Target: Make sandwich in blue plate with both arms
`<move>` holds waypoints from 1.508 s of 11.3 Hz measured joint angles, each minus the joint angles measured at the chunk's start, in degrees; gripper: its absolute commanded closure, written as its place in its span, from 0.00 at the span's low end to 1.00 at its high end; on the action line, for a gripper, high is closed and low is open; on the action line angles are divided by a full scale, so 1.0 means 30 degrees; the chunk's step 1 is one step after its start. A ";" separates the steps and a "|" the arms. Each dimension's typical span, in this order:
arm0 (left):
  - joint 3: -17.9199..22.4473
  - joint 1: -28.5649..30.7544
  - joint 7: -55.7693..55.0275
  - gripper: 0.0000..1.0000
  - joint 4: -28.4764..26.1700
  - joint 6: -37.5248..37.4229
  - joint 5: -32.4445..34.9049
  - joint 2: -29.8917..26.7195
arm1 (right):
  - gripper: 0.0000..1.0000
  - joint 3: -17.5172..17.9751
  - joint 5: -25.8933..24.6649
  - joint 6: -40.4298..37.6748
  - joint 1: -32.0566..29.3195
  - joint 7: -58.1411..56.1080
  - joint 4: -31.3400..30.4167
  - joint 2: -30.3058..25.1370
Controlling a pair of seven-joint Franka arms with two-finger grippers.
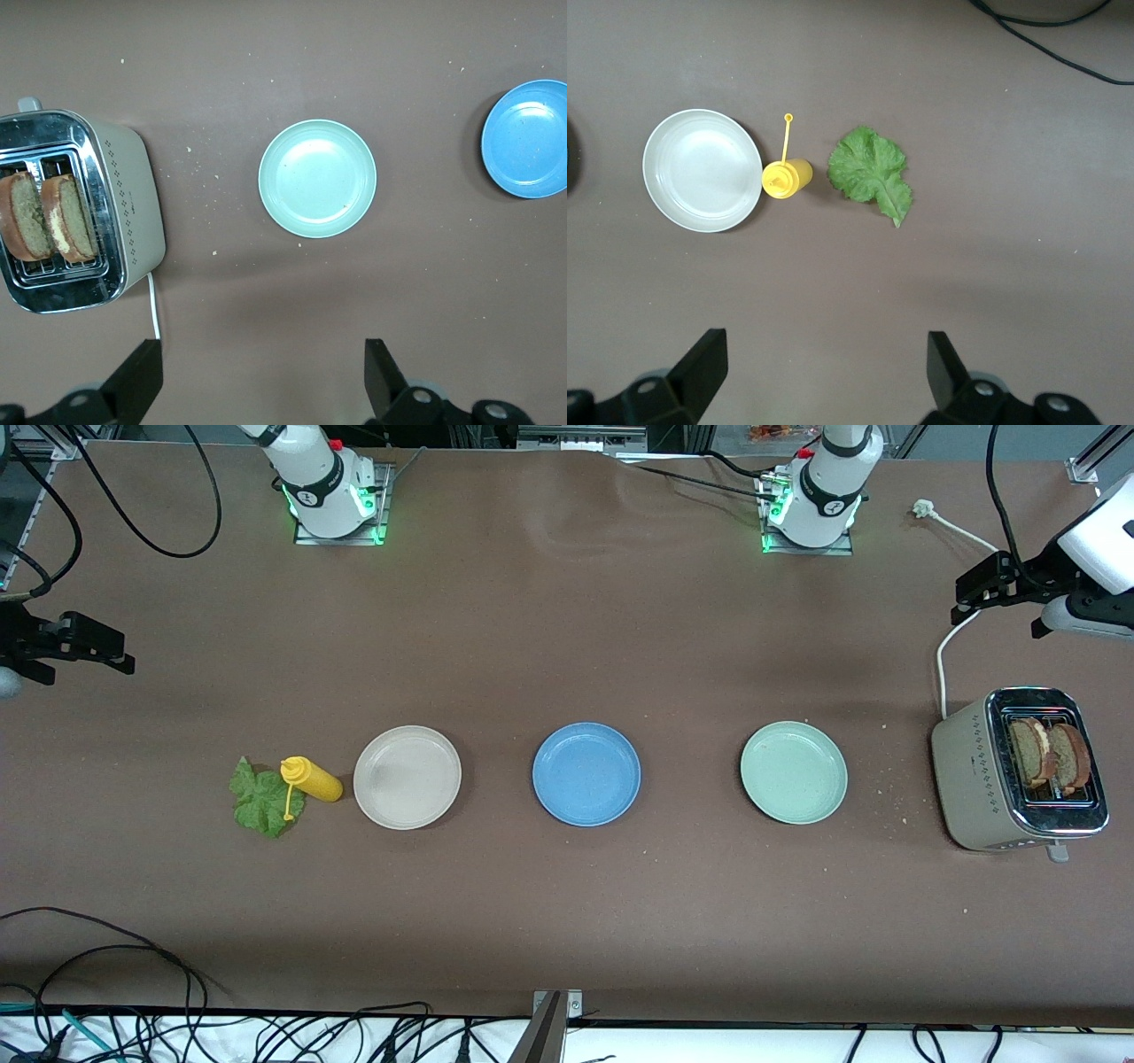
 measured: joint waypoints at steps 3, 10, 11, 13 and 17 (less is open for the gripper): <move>0.0000 0.0000 0.0000 0.00 0.0000 0.0000 0.0000 0.0000 | 0.00 0.0000 0.0000 0.0000 -0.0002 0.0000 0.0000 0.0000; 0.0014 0.0000 0.0000 0.00 0.0000 0.0000 0.0000 0.0000 | 0.00 -0.0001 0.0000 0.0000 -0.0004 0.0000 0.0000 0.0000; 0.0024 0.0000 0.0000 0.00 0.0000 0.0000 0.0000 0.0000 | 0.00 -0.0001 0.0000 0.0000 -0.0004 0.0000 0.0000 0.0000; 0.0031 0.0000 0.0000 0.00 -0.0009 -0.0059 0.0000 0.0009 | 0.00 -0.0001 0.0000 0.0000 -0.0005 0.0000 0.0000 0.0000; 0.0097 0.0510 0.0000 0.00 -0.0102 -0.0224 0.1170 0.0967 | 0.00 -0.0005 0.0000 0.0000 -0.0011 0.0000 0.0000 0.0001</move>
